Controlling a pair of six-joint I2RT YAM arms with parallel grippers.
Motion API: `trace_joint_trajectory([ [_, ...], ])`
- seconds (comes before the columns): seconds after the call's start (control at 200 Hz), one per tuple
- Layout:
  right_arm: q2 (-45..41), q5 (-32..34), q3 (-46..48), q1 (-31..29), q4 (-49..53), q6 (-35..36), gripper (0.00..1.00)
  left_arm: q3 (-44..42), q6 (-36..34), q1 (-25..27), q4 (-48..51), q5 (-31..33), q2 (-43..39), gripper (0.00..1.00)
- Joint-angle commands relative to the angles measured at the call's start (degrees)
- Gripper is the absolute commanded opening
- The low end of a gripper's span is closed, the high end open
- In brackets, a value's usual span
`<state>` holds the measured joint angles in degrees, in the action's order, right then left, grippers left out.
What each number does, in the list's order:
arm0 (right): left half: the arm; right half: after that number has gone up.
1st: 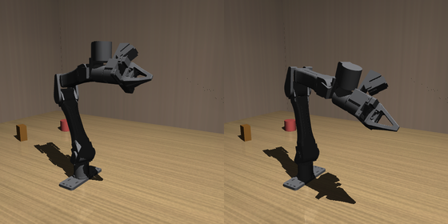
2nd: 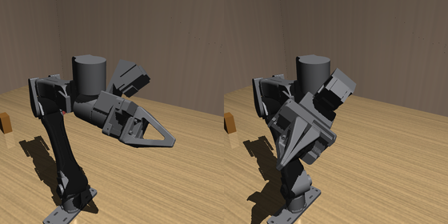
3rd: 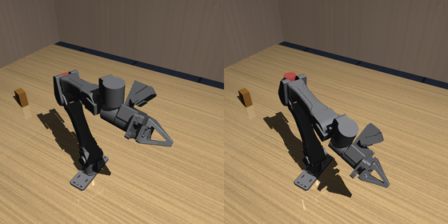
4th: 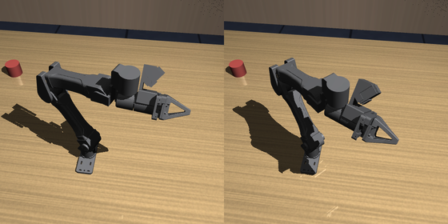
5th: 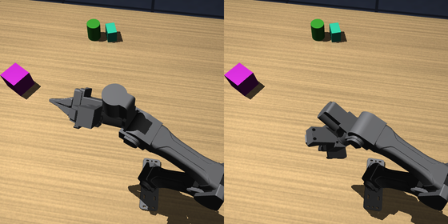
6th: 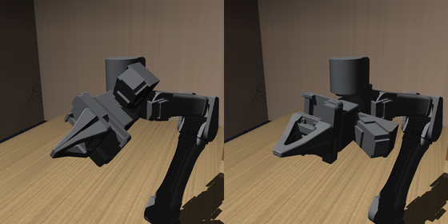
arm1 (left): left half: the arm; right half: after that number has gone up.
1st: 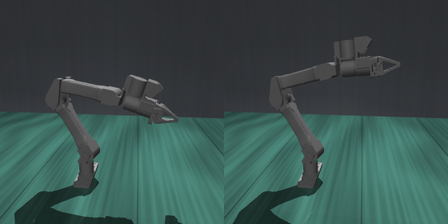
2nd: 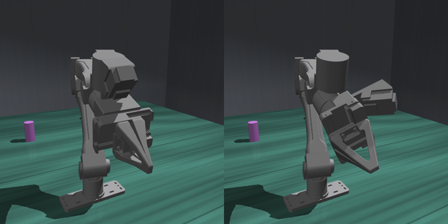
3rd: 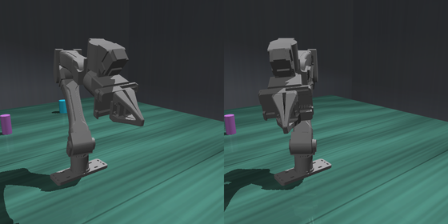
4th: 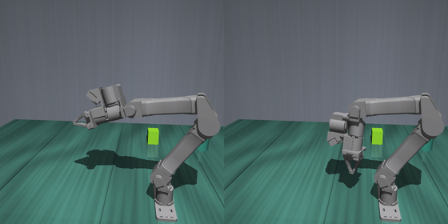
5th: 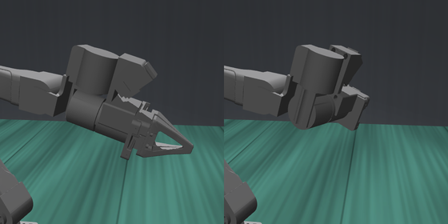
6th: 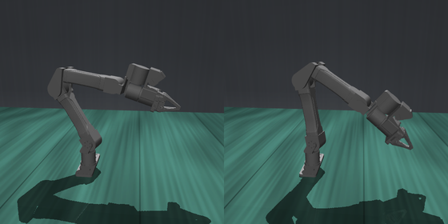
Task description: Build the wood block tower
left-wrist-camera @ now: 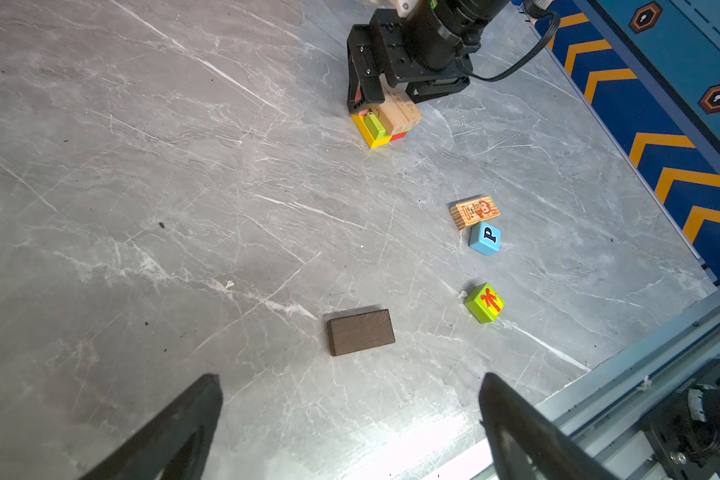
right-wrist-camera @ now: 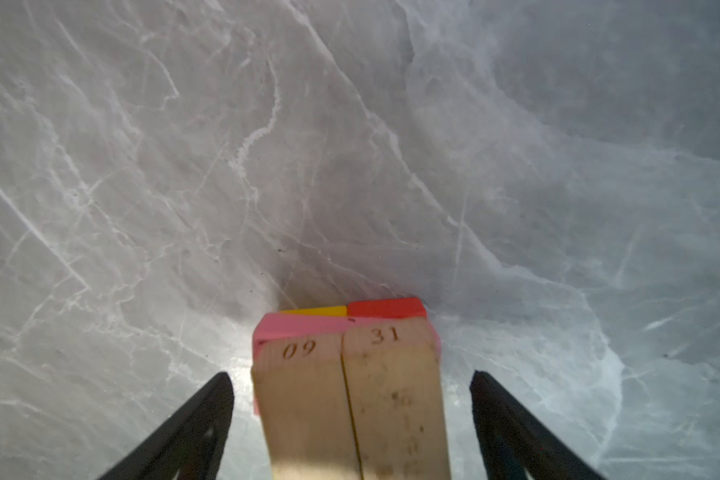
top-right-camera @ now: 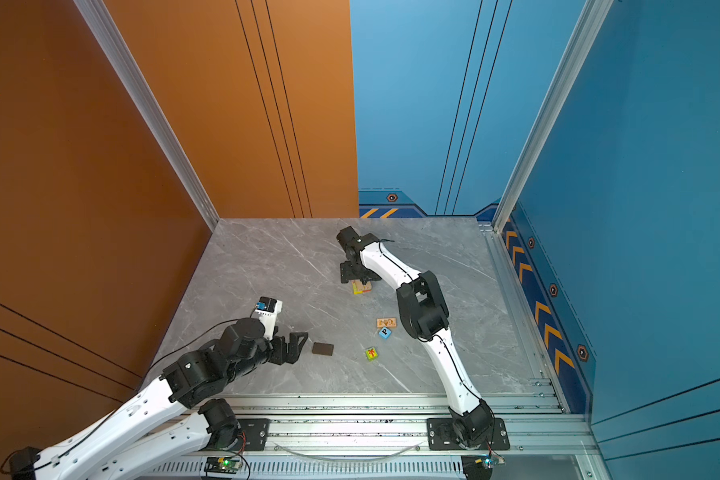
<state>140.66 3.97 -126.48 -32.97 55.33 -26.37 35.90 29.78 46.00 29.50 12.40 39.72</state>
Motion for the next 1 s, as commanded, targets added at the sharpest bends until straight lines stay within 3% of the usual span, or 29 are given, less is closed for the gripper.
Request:
trace_joint_trajectory([
  [0.0,2.05,-0.95,-3.5,0.65,3.48,0.66,0.9,0.65,-0.6,-0.98,1.11,0.69,0.69,0.98],
  [0.27,3.35,-1.6,-4.78,0.78,4.69,1.22,0.85,0.78,-0.87,-2.0,0.19,0.0,1.91,0.98],
  [0.681,4.41,-2.03,-4.78,0.84,4.72,1.38,0.64,0.14,-0.69,-2.4,0.03,-0.41,1.47,0.98],
  [0.996,4.39,-2.52,-4.81,0.99,4.79,1.58,0.6,0.15,-0.65,-2.49,-0.05,-0.48,1.69,0.98],
])
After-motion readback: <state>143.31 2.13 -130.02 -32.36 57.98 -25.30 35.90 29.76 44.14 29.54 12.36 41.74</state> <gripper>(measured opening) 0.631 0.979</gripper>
